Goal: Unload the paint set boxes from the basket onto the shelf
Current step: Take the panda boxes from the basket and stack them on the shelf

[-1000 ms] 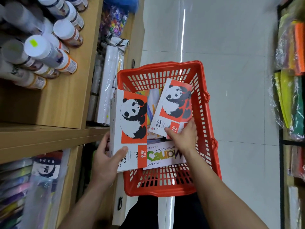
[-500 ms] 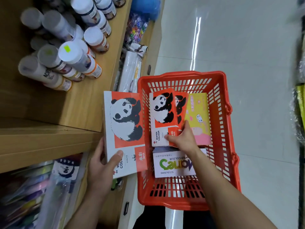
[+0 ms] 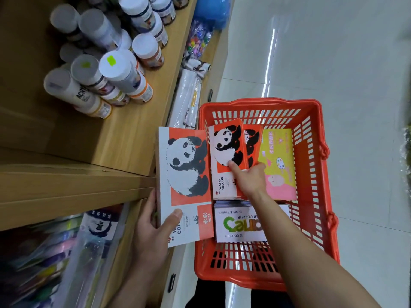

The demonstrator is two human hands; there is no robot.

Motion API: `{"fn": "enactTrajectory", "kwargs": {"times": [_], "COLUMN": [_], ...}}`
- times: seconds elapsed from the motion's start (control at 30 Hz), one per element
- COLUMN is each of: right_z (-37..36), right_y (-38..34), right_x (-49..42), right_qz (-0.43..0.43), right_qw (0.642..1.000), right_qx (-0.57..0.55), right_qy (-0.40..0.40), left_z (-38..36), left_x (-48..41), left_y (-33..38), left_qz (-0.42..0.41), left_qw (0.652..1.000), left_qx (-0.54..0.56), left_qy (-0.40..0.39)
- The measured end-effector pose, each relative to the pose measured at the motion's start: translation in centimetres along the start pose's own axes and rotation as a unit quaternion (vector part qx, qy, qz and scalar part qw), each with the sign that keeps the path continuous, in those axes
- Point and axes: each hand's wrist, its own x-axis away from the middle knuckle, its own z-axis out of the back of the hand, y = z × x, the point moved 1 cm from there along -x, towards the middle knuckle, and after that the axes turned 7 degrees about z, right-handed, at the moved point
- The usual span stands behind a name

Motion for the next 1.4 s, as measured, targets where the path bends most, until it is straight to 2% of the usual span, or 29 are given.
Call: {"fn": "enactTrajectory", "kwargs": {"times": [0.17,0.4,0.57,0.7,0.83,1.07,1.4], "right_z": [3.2,10.7,14.3,16.7,19.1,21.6,14.3], "right_y": [0.2,-0.3,-2.4,-4.0,-6.1,-12.1,-22.8], "right_x": [3.0,11.9,18.4,22.1,25.1,31.1,42.8], "right_qz": [0.039,0.133,0.153,0.179,0.201,0.284,0.387], "right_qw": [0.999,0.991,0.986,0.979,0.964,0.913,0.817], "right_qx": [0.018,-0.018,-0.068,-0.080,-0.114,-0.093,-0.085], "right_qy": [-0.003,0.009,0.003,-0.050,-0.129,-0.276,-0.419], "left_z": [0.1,0.2,0.7,1.1,1.0,2.9,13.2], "left_x": [0.2,3.3,8.4,13.5,20.0,32.7,43.3], "left_y": [-0.1,2.1,4.1,5.2,5.9,6.7,5.1], "left_qz": [0.003,-0.011,-0.036,-0.062,-0.103,-0.166,-0.220], "left_qw": [1.000,0.998,0.994,0.992,0.988,0.964,0.894], "left_qx": [0.010,0.021,0.025,0.040,0.097,0.194,0.283], "left_qy": [-0.015,-0.060,-0.096,-0.101,-0.063,0.071,0.267]}}
